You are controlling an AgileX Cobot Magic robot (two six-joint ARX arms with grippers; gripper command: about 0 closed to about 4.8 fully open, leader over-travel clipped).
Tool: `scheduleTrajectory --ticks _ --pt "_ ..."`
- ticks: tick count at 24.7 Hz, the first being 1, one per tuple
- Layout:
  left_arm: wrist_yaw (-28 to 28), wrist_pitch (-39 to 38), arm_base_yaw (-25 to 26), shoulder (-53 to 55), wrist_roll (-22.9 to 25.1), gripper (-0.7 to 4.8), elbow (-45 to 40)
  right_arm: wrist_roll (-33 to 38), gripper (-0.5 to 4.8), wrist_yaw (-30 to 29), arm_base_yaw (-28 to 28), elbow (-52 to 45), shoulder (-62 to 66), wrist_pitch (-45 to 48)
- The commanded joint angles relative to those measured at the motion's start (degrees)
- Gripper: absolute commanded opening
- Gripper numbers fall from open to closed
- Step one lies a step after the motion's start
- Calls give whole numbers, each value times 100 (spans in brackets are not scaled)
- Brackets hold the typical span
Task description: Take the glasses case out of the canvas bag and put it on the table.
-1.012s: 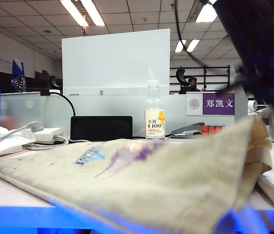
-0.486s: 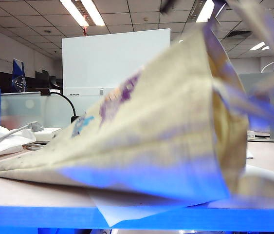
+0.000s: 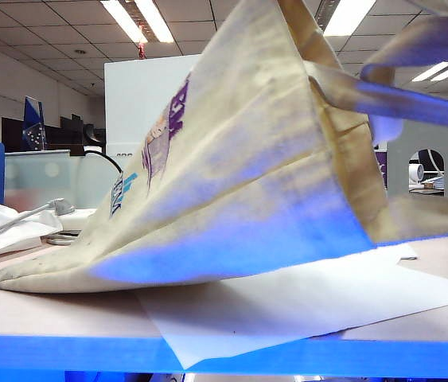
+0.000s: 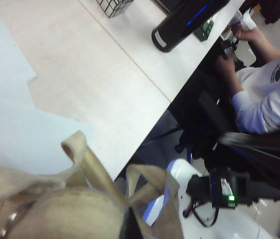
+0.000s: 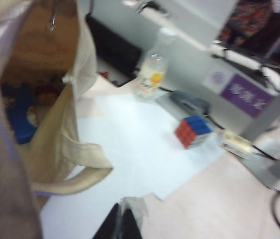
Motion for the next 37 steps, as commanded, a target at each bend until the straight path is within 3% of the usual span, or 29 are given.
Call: scheduleTrajectory --ticks 1,8,11,13,18,23,33,37 --pt "79 -310 -20 -105 157 -5 22 -61 38 -389 -7 -127 374 837" --pt "61 -514 -26 -136 256 -5 24 74 65 -866 -4 -118 1016 1360" --pt "59 -439 -24 -140 334 -5 24 391 115 -1196 0 -120 1058 1292" --pt "57 -413 -22 -140 354 -5 24 629 182 -1375 0 -120 1036 1274" --pt "-101 -361 -22 -140 476 -5 24 758 204 -1821 2 -114 951 1189" --pt "-407 -367 -11 -138 734 -5 20 1255 274 -2337 31 -107 590 909" --pt "-435 -304 20 -138 748 -5 22 1156 275 -2844 31 -173 225 -26" --pt "-433 -304 17 -138 748 -5 22 1147 275 -2780 28 -291 402 -149"
